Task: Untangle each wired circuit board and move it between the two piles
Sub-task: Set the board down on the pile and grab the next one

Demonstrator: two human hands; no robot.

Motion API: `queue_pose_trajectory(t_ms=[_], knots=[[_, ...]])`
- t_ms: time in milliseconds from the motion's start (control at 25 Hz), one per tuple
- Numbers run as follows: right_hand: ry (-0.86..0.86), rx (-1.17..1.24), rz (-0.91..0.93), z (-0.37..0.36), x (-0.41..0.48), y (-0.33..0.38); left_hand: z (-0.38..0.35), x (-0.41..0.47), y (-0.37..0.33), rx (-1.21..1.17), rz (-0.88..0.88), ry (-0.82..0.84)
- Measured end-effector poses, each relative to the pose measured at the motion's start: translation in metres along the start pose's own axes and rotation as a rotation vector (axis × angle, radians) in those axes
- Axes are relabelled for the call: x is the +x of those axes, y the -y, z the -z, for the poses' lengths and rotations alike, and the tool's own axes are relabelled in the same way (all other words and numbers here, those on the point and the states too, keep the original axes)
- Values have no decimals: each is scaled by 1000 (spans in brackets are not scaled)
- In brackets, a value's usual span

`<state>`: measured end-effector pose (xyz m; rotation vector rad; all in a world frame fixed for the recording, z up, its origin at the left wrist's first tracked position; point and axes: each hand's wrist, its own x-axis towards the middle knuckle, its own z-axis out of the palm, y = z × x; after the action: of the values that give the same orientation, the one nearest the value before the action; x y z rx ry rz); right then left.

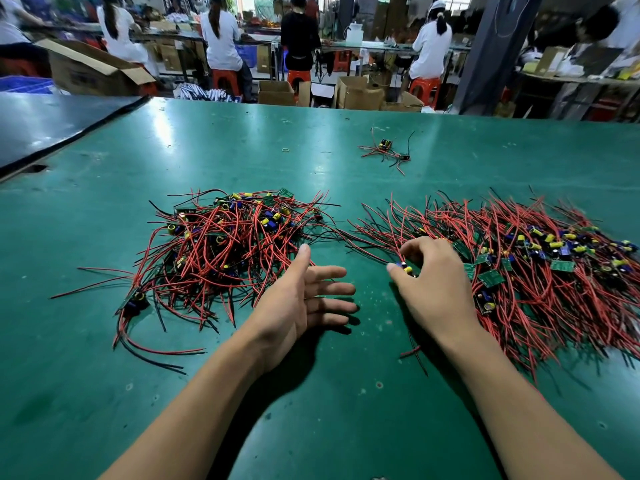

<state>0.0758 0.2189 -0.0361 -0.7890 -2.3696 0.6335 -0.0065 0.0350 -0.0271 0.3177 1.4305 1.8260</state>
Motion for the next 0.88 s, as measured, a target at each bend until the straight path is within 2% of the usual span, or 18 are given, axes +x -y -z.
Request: queue_pose_trajectory(t_ms=[240,440,560,640,720,800,880], knots=[[79,-322,29,-1,-6,7,2,0,0,20,-17,24],[65,-386,-111,9,0,0,1,-1,1,32,-18,27],[76,-413,-94,6,-2,5,1,0,0,30,-21,25],[32,-350,-3,2,-8,14,0,1,1,20,-15,13],[14,-202,162,-7,-16,30,-1,2,1,-4,-14,-21],[91,-88,301,-25,-25,45,-2,2,1,-4,-47,-72],[180,31,317,-44,-26,55,-2,2,2,18,-107,-135]])
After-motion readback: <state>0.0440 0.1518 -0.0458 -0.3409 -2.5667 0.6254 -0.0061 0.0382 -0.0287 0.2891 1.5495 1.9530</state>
